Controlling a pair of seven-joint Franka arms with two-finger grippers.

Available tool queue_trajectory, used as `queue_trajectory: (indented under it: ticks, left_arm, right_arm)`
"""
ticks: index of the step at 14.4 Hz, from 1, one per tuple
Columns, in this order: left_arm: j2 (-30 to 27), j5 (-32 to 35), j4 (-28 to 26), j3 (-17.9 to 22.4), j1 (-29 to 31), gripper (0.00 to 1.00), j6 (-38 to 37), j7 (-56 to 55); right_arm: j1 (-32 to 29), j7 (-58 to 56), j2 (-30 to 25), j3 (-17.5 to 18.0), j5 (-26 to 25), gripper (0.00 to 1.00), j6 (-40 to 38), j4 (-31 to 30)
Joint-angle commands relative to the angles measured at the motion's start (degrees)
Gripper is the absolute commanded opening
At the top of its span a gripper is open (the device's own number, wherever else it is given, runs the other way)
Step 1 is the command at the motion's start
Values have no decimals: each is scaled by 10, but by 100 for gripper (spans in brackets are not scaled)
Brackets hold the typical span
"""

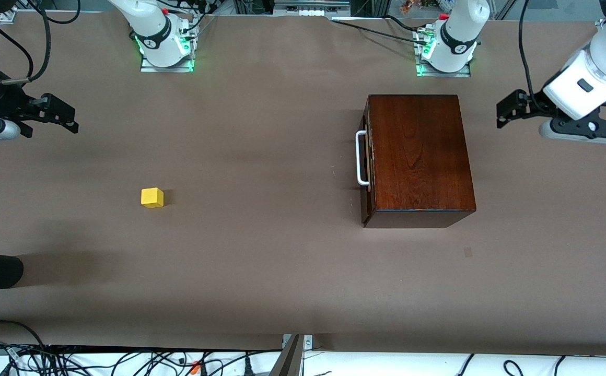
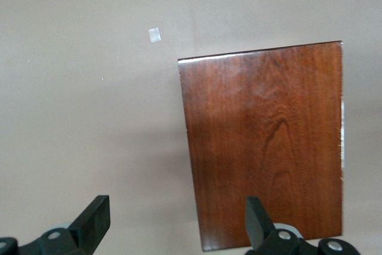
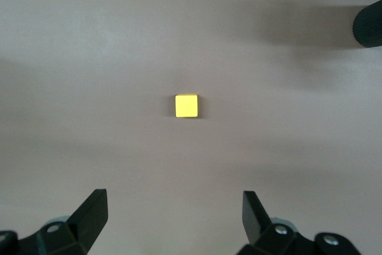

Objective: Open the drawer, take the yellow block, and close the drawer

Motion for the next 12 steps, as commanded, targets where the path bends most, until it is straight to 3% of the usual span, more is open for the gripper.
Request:
queue_trajectory:
  ticks: [1,12]
  left_arm:
    - [-28,-8,-38,16,-1,100,21,30]
    - [-21,-3,-13,10,-1,100,0,27]
  right_arm:
    - [2,-2,6,-3,6,100,-3,12]
    - [2,-2,6,-3,6,100,-3,12]
